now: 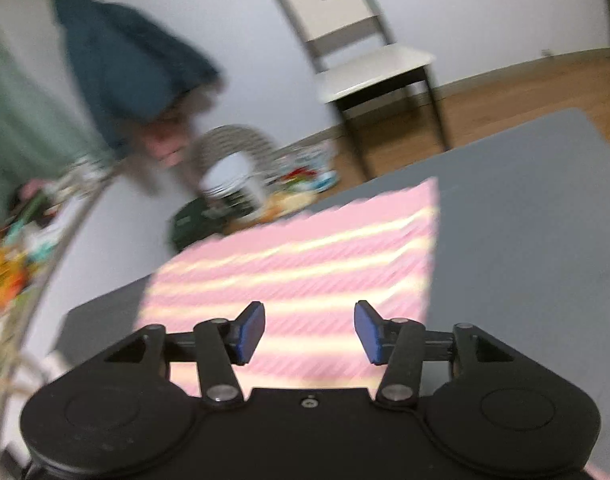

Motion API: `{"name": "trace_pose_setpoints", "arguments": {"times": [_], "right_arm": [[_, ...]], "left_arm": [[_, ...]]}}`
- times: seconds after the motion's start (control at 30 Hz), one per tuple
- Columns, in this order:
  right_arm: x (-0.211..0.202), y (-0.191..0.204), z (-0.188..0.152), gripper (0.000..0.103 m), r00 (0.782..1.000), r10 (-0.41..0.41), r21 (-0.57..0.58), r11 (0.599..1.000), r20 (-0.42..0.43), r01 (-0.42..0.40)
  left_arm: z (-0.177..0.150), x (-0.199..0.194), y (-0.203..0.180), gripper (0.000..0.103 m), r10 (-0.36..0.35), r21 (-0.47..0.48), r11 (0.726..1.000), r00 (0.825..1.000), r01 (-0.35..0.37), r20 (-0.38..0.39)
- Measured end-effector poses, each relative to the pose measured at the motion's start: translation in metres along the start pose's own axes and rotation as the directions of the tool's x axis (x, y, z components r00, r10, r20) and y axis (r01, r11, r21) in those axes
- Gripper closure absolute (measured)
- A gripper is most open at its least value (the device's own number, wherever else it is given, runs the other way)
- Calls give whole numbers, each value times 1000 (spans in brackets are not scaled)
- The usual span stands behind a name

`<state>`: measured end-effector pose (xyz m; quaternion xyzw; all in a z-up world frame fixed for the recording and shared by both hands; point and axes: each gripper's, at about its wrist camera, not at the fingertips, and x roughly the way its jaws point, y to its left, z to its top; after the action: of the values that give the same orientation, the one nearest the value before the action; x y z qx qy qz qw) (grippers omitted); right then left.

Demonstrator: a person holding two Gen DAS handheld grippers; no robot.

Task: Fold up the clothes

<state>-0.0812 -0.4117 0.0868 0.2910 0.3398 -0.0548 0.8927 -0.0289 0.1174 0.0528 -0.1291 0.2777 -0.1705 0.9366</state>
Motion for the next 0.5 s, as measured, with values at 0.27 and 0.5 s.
{"name": "trace_pose_setpoints", "arguments": {"times": [0.27, 0.5], "right_arm": [[-40, 70, -132, 35, 966, 257, 0, 966, -17, -257], [-8, 108, -233, 35, 907, 419, 214, 891, -47, -401]], "left_arm": [[12, -16, 47, 0, 139, -317, 940, 990, -125, 22], [6, -15, 71, 0, 82, -504, 860, 997, -78, -14]]}}
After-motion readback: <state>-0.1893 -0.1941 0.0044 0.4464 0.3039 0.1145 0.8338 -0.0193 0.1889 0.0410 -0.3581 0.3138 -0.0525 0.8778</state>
